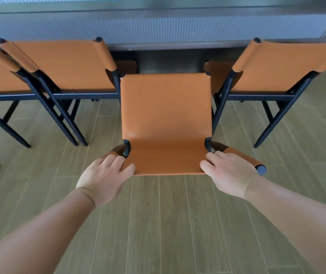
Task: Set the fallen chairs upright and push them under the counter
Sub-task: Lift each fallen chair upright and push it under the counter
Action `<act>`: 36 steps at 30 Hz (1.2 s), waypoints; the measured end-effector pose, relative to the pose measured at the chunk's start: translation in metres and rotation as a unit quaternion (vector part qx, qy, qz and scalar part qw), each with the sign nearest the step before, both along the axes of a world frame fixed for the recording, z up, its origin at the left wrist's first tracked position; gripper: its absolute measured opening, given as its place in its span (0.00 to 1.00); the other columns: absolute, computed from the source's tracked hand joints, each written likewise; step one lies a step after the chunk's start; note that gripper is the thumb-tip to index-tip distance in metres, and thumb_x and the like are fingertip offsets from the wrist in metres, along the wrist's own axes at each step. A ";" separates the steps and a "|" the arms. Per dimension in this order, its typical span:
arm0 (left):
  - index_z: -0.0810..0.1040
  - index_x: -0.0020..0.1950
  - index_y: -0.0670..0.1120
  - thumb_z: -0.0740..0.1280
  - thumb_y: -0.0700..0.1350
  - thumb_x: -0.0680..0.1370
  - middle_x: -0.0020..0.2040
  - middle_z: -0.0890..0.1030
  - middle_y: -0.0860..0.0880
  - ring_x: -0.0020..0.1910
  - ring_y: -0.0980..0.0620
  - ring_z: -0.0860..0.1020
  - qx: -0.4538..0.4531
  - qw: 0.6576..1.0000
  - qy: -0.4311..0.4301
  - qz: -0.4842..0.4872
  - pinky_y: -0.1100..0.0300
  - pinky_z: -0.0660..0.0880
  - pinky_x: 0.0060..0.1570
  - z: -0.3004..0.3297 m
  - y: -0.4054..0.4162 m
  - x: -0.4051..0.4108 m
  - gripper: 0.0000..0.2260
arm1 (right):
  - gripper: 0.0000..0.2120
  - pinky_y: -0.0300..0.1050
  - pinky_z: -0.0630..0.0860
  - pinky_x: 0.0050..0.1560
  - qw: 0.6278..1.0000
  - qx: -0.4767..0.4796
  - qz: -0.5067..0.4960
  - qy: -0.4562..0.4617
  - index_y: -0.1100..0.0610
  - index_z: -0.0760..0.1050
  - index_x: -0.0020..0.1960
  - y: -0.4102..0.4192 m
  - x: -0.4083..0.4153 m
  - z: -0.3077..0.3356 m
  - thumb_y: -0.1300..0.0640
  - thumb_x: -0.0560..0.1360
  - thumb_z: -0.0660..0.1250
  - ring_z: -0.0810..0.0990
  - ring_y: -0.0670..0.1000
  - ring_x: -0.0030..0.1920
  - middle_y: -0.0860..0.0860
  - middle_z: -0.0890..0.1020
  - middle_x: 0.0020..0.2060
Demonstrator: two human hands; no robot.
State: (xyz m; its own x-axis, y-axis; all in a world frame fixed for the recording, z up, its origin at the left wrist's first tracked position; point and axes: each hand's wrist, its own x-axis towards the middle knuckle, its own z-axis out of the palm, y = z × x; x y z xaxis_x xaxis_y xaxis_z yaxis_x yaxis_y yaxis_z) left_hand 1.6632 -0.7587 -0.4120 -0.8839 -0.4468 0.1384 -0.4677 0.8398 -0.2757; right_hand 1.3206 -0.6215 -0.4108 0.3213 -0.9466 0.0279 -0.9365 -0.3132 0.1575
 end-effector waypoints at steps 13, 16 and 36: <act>0.73 0.47 0.46 0.75 0.34 0.56 0.37 0.73 0.44 0.31 0.43 0.72 0.021 1.000 -0.020 0.011 0.54 0.70 0.28 0.008 -0.024 0.025 0.23 | 0.22 0.44 0.51 0.25 1.000 -0.015 -0.001 -0.002 0.58 0.69 0.45 0.006 0.038 0.003 0.73 0.55 0.70 0.64 0.52 0.27 0.52 0.67 0.33; 0.75 0.48 0.45 0.76 0.35 0.59 0.38 0.74 0.43 0.32 0.43 0.73 0.026 0.999 -0.032 0.017 0.50 0.76 0.30 0.010 -0.029 0.027 0.21 | 0.21 0.45 0.51 0.26 1.000 -0.017 -0.011 -0.002 0.59 0.70 0.45 0.005 0.044 0.003 0.74 0.56 0.67 0.63 0.52 0.27 0.53 0.66 0.33; 0.78 0.47 0.49 0.67 0.49 0.75 0.39 0.76 0.50 0.34 0.48 0.71 0.044 0.997 -0.049 0.031 0.56 0.70 0.32 0.048 -0.117 -0.037 0.05 | 0.23 0.44 0.50 0.24 0.999 0.014 -0.033 0.012 0.56 0.65 0.45 -0.087 -0.006 0.041 0.74 0.57 0.69 0.62 0.53 0.29 0.50 0.61 0.34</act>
